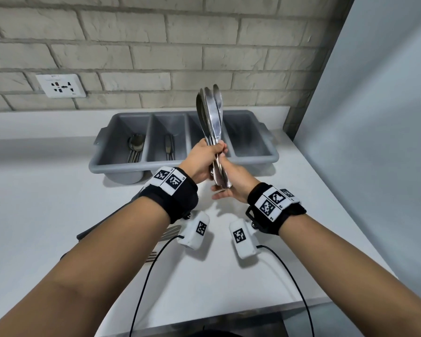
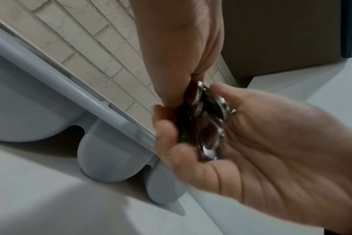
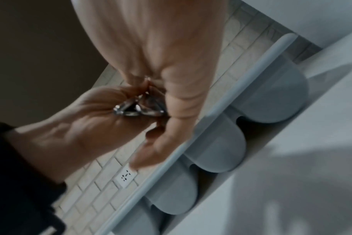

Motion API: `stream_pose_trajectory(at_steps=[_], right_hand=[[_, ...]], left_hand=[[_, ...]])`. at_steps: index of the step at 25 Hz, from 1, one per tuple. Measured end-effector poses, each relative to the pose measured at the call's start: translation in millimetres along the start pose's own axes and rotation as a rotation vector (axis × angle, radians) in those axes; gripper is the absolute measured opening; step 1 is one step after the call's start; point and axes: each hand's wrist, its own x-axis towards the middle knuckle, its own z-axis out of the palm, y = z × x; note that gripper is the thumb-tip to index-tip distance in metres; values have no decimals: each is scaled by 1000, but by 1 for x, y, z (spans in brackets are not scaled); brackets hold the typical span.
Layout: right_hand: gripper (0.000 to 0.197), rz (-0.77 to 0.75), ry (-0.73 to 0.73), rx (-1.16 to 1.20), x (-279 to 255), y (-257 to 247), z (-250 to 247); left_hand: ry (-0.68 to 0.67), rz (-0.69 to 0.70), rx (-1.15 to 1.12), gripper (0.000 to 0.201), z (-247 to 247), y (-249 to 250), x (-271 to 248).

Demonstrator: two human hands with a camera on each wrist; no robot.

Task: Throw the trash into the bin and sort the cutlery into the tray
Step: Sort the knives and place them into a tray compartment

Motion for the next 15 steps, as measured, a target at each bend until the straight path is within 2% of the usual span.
stream_pose_trajectory(at_steps=[3, 6, 10, 15], right_hand=[[33, -84, 26, -91, 5, -7, 2], [24, -133, 94, -272, 17, -15, -5], [35, -136, 167, -308, 35, -26, -11], [36, -67, 241, -311, 66, -29, -10]], left_hand=[[32, -11, -19, 22, 4, 3, 8], [7, -97, 35, 23, -1, 8, 17], [-5, -173, 131, 20, -6, 12, 36], [27, -221, 183, 33, -5, 21, 60]])
